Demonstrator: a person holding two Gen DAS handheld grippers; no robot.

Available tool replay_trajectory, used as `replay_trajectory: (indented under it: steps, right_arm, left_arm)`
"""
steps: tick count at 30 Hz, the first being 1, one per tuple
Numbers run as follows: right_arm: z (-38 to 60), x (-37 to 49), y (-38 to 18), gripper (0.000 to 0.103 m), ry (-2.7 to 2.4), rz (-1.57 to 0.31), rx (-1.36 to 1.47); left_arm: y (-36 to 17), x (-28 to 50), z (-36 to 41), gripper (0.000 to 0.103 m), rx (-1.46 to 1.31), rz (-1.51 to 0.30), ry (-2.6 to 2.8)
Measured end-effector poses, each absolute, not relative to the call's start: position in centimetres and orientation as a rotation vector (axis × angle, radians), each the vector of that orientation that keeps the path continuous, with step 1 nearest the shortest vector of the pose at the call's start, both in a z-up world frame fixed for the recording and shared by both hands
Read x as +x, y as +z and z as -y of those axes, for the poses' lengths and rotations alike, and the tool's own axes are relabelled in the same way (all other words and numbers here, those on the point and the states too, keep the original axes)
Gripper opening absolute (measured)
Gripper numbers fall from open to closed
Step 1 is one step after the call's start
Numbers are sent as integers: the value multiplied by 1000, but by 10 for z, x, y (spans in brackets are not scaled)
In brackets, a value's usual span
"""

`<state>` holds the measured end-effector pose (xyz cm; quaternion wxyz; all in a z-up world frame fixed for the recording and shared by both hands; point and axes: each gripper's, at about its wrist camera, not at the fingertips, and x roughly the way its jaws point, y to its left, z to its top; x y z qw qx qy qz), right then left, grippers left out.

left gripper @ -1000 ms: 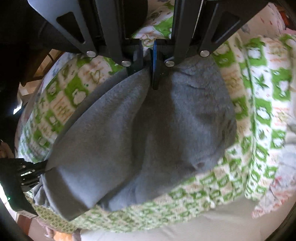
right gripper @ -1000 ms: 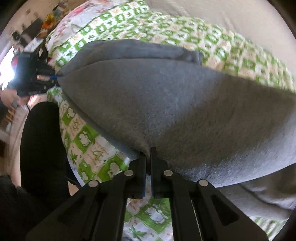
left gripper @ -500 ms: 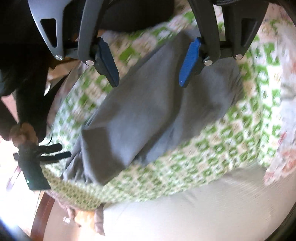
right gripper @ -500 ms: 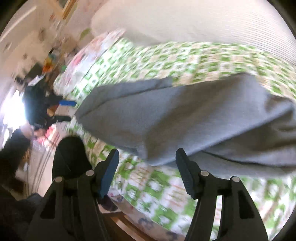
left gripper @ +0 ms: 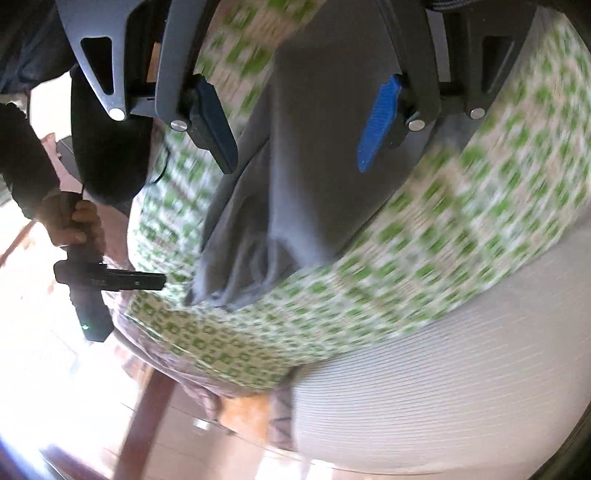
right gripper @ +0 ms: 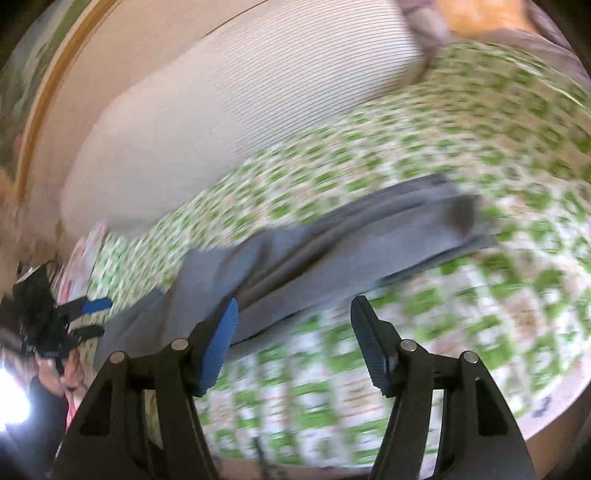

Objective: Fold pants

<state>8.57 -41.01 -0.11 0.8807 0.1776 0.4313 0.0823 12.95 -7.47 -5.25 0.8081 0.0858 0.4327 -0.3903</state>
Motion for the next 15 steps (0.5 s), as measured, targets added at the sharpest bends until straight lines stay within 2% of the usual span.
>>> replay_trajectory:
  steps: [6, 15]
  right_arm:
    - [468, 97, 0, 64, 93, -859, 431]
    - [509, 145, 3, 64, 49, -869, 377]
  left_arm:
    - [-55, 171, 159, 69, 351, -953, -930]
    - [-99, 222, 245, 69, 587, -1080, -1010]
